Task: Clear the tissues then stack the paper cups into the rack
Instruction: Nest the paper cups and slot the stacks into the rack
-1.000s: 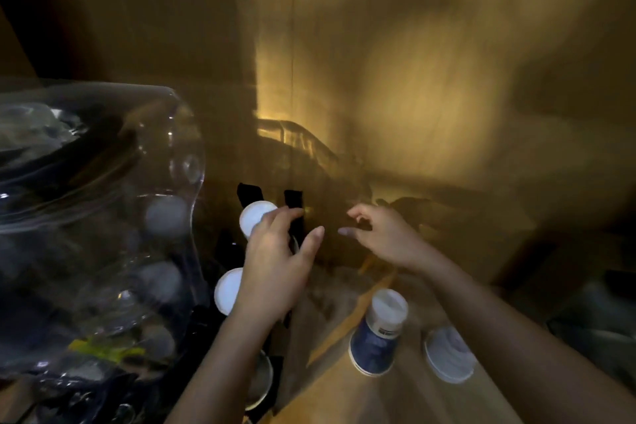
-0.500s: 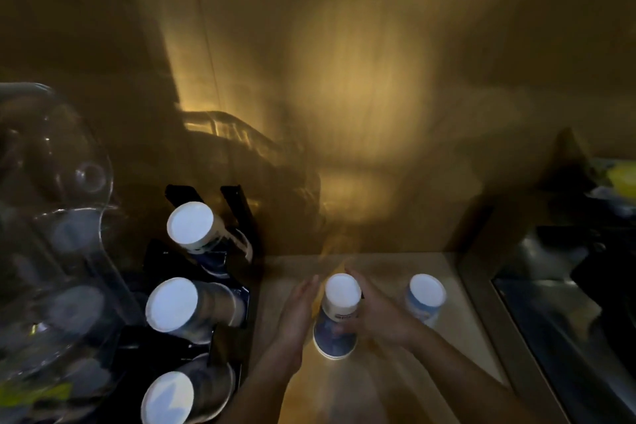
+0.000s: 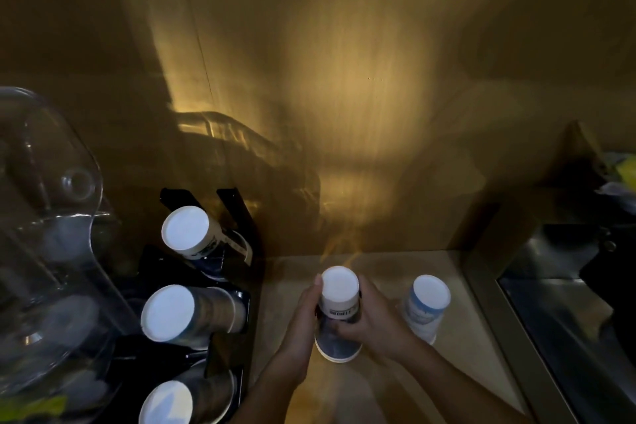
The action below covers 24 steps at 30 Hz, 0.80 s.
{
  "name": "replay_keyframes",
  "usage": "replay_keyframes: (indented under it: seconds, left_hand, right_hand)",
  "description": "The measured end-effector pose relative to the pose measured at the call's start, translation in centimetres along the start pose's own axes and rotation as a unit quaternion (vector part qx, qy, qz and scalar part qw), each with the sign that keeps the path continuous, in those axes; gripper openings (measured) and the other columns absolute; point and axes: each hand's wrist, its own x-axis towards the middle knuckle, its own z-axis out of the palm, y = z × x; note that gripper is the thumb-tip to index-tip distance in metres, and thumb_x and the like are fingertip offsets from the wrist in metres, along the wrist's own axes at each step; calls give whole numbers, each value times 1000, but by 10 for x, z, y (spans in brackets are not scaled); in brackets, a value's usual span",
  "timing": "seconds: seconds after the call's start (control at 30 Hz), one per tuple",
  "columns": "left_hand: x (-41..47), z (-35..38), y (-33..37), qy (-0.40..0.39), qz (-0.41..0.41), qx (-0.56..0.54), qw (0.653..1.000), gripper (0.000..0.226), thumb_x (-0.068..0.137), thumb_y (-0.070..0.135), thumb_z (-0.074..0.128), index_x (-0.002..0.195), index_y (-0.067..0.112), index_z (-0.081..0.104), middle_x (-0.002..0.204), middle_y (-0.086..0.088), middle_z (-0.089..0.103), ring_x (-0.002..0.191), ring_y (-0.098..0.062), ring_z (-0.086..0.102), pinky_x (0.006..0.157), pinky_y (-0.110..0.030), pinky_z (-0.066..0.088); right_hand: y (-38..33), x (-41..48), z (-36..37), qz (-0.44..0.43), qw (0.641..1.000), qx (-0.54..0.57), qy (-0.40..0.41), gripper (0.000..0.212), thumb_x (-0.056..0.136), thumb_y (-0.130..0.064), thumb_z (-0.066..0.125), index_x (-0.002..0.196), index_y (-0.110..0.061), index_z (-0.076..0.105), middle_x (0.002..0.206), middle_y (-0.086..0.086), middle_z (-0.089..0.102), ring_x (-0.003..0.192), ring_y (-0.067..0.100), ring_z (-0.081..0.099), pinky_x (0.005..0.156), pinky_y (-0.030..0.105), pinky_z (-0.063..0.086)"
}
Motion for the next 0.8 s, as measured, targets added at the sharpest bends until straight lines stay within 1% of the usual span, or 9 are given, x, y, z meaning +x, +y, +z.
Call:
replay_keyframes:
  seconds: [0.07,0.17,0.23,0.3,0.37,0.53,0.67,0.73,0.8]
  left_hand:
    - [-1,-3,15,2,27,14,1000,37,88,58,36,95,36,64,99,16,65,90,4,57,63,-16,40]
    - [-7,-4,42,11,91,18,996,31,89,54,39,89,37,65,89,19,70,83,7,64,62,-15,47]
    - [-15,-4,64,21,128,24,991,31,90,50,41,96,33,66,103,8,69,95,-1,64,79,-28,52]
    - [-25,-6,86,21,170,28,985,35,92,47,41,107,25,64,116,-5,66,110,-18,60,99,-46,46]
    - [-36,-12,106,9,218,32,975,37,93,45,41,114,23,62,120,-7,64,115,-21,58,105,-50,42]
    - [-67,-29,150,25,295,46,954,40,82,57,44,109,35,63,120,-1,62,116,-13,57,98,-40,46]
    - [-90,-44,176,56,334,87,937,47,76,67,40,110,41,60,123,0,59,121,-15,51,103,-45,41]
    - [-97,-54,187,80,351,92,928,37,78,63,40,101,43,63,108,15,66,106,1,59,88,-35,47]
    - [-102,-66,194,91,354,93,926,28,85,57,40,93,45,63,89,27,68,85,14,61,74,-26,45]
  right_hand:
    - [-15,4,-7,-20,1000,6,2,68,58,-43,75,113,-54,35,119,-20,53,113,1,51,90,29,50]
    - [-42,14,-19,-50,999,10,12,70,61,-42,75,118,-43,34,119,-17,50,114,7,49,92,32,49]
    - [-63,20,-28,-72,997,4,26,72,61,-40,76,118,-37,33,117,-12,50,113,11,50,91,34,49]
    - [-86,24,-38,-102,994,-10,48,73,58,-45,74,118,-34,34,116,-6,52,108,12,51,86,33,50]
    - [-110,26,-46,-140,988,-15,70,73,55,-46,72,117,-37,33,114,-8,51,106,9,50,82,25,47]
    - [-167,28,-57,-230,969,-1,91,67,60,-34,77,105,-54,32,107,-24,45,103,6,47,85,33,47]
    - [-203,33,-51,-279,956,22,89,68,60,-33,78,111,-36,33,105,-23,47,98,1,48,81,27,49]
    - [-218,37,-45,-300,950,29,84,69,62,-24,80,112,-31,34,104,-22,48,96,-1,48,79,19,47]
    - [-230,42,-38,-311,948,27,69,67,64,-22,80,111,-31,34,105,-21,49,96,-1,48,78,16,47]
